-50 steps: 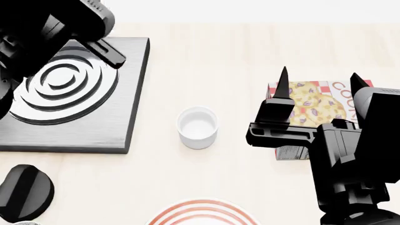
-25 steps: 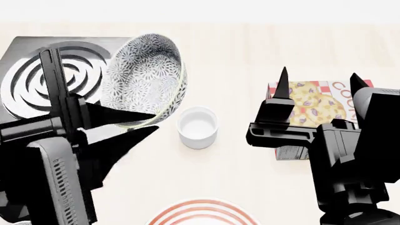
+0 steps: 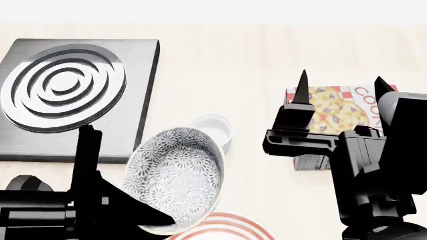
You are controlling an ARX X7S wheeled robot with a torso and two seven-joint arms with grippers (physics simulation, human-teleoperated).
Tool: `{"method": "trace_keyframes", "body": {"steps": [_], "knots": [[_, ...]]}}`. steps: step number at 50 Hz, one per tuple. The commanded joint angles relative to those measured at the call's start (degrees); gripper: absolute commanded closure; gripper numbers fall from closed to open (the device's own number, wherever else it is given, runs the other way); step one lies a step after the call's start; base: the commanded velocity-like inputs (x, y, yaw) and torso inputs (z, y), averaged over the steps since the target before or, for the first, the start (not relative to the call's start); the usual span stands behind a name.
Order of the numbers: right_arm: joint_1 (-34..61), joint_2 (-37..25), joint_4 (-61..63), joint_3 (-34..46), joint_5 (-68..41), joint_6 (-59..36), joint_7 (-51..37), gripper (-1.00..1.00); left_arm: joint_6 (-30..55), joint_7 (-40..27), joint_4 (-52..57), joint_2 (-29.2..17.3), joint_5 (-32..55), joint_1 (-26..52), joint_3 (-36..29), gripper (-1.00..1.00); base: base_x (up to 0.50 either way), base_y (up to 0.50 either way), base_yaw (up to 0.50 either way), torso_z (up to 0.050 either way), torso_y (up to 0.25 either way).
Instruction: Pick the akita bowl on the stove and place it on the plate.
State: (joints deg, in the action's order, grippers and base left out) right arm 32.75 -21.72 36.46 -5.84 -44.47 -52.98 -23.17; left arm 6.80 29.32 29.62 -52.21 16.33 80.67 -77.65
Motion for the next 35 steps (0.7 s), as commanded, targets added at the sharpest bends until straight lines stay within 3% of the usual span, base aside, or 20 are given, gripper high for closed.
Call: {"method": "trace_keyframes", "body": {"steps": [1,24,35], "knots": [[-0.18,-0.21,-0.28,0.23,0.06,0.53,0.10,-1.00,2.14,2.64,4.32,1.41,-0.07,1.75,-0.78,1.00,0.00,0.00,0.00,0.000,0.000],[0.22,-0.46,-0.02,0.35,-0.79,0.26,-0.75,-1.00,11.67,0.47,7.07,7.86,-0.28,0.02,-3.61,1.00,0.00,0.00,0.00,0.000,0.000],[-0.11,-0.62,-0.11,0.57,-0.72,0.79,-0.74,-1.00,12.83,-1.27,5.98,8.83,0.22,-1.62,-3.74,1.00,0.00,0.00,0.00,0.000,0.001]]}}
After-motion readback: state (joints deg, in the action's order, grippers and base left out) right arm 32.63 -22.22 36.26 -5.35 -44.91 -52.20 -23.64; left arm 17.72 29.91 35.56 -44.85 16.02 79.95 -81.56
